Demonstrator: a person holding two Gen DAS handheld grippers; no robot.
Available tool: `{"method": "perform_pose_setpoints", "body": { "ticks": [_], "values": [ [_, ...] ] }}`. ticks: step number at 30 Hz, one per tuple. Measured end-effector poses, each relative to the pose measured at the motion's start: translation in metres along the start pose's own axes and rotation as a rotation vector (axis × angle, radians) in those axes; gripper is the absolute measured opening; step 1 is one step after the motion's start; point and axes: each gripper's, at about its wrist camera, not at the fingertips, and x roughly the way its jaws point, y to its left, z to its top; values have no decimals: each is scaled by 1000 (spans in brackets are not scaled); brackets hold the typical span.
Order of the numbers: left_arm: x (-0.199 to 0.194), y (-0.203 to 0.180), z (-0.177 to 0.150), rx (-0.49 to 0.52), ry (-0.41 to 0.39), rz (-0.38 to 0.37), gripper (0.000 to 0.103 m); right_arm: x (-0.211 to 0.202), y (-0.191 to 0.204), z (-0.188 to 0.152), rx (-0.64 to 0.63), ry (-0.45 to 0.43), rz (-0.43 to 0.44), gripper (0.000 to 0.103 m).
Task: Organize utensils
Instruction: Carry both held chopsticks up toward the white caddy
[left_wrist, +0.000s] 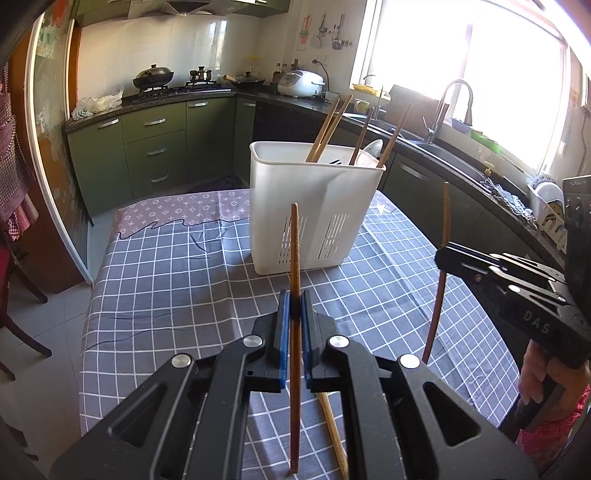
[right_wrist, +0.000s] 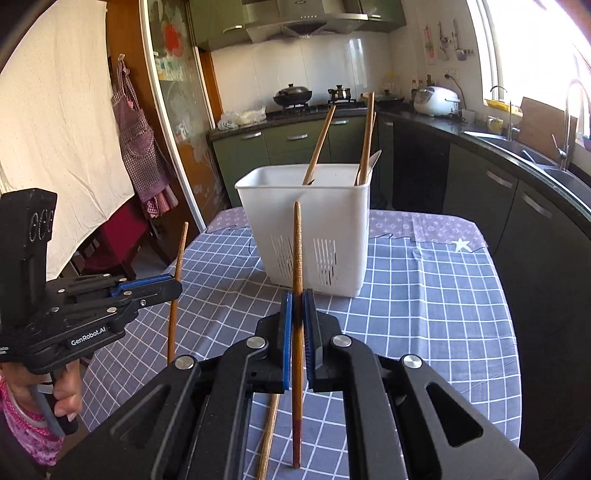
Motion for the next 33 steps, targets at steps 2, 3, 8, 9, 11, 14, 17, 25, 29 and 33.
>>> {"method": "perform_pose_setpoints", "body": {
  "ticks": [2,3,8,9,11,14,17,25,29,33],
  "values": [
    [-3,0,1,-4,-11,4,6,-11,-2,-3,0,-23,0,7],
    [-5,1,1,-7,-18,4,6,-18,-3,-4,3,-37,-3,7],
    [-13,1,1,-11,-40,1,6,-37,-4,-15,3,-64,-3,7],
    [-15,1,0,-10,-44,0,6,-40,-4,-16,3,-67,-4,7],
    [-21,0,-1,-13,-64,-3,6,-46,-5,-20,10,-74,1,7],
    [-34,-3,-2,-6,-116,3,6,-52,-6,-23,17,-78,-4,7],
    [-39,-7,-3,17,-124,6,6,-55,-7,-25,17,-77,-6,7],
    [-38,-11,-6,31,-114,11,6,-51,1,-22,-2,-73,0,7],
    [-39,-11,-7,31,-115,10,6,-52,0,-23,-4,-71,0,7],
    [-40,-13,-7,33,-116,9,6,-51,0,-22,-4,-70,4,7]
  ]
}}
